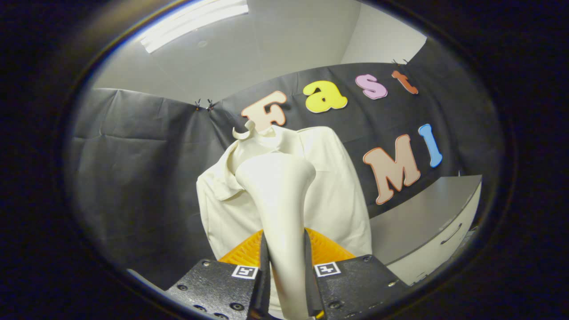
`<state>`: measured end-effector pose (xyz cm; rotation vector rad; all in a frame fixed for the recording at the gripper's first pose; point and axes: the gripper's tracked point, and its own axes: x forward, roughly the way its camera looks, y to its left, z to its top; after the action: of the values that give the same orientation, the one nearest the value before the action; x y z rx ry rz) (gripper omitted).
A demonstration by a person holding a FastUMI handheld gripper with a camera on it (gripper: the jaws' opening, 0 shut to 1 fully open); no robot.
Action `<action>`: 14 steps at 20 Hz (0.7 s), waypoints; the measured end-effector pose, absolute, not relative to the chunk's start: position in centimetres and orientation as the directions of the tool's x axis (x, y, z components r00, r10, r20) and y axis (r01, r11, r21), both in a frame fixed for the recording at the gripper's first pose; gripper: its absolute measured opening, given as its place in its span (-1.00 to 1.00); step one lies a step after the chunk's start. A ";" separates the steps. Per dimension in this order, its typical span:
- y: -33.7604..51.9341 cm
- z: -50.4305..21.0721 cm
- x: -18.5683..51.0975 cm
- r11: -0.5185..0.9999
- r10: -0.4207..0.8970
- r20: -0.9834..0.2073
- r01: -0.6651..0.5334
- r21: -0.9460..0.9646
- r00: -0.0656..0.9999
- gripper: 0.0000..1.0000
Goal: Iron the clothes twice with a garment steamer, once on the left side and once on the right side.
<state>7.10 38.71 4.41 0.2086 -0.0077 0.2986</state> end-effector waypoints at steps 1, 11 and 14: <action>39.7 3.8 7.2 0.931 0.303 0.032 -0.303 0.205 0.952 -0.37; 47.4 -1.4 11.7 0.922 0.334 -0.025 -0.321 0.217 0.942 -0.37; 48.0 -2.4 12.4 0.929 0.314 -0.029 -0.301 0.215 0.949 -0.36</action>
<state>12.45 48.00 -2.39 0.2101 0.0629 0.3150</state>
